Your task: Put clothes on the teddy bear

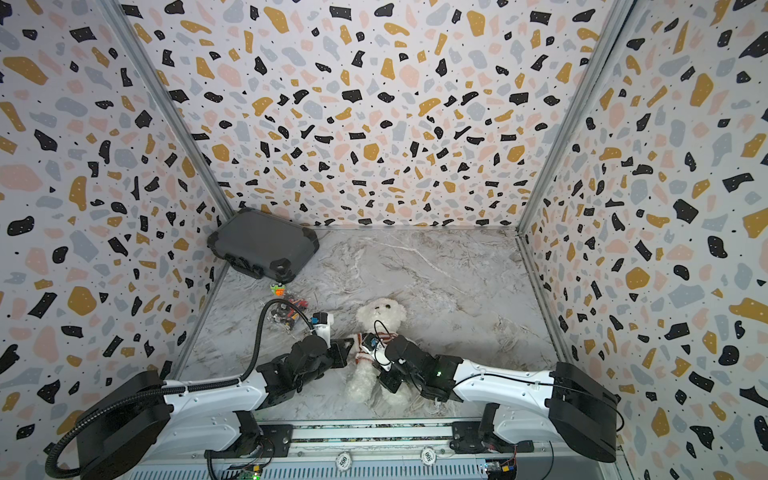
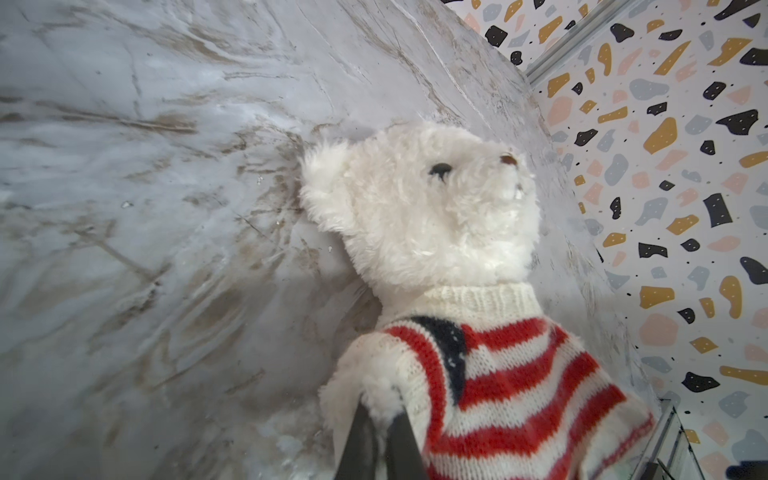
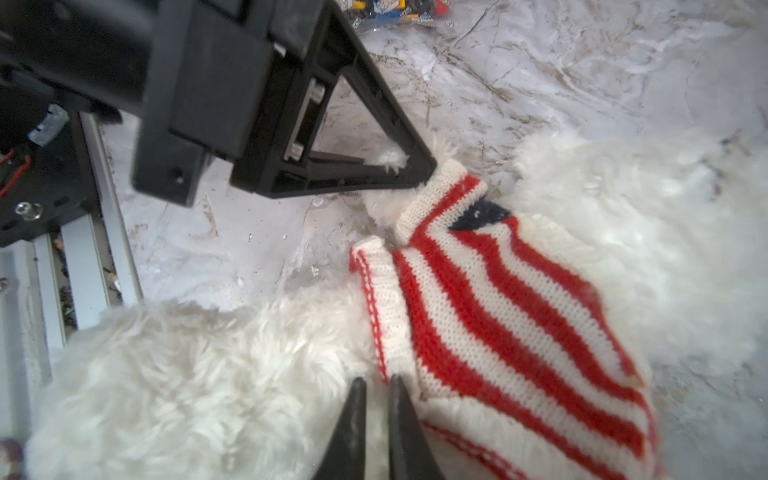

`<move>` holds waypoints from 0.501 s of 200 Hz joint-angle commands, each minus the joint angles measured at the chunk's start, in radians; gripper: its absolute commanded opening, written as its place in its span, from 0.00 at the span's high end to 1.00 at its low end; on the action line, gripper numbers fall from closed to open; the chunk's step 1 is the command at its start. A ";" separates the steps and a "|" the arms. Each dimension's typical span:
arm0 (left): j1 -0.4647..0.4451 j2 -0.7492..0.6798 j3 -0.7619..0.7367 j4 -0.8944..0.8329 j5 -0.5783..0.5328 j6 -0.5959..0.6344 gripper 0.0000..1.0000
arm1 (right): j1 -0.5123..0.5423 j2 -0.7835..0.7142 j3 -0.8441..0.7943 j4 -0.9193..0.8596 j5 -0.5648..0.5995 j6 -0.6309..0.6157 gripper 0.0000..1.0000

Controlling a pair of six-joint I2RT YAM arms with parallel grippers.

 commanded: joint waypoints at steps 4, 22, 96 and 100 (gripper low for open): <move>0.008 -0.023 0.042 -0.035 0.000 0.077 1.00 | -0.013 -0.063 0.049 -0.044 0.038 -0.009 0.78; 0.008 -0.021 0.051 -0.061 0.003 0.092 1.00 | -0.031 -0.093 0.050 -0.063 0.051 -0.015 0.72; 0.009 -0.015 0.064 -0.062 0.017 0.102 1.00 | -0.130 -0.123 0.047 -0.088 0.006 -0.020 0.48; 0.008 -0.015 0.064 -0.061 0.017 0.102 1.00 | -0.134 -0.119 0.045 -0.087 0.003 -0.017 0.48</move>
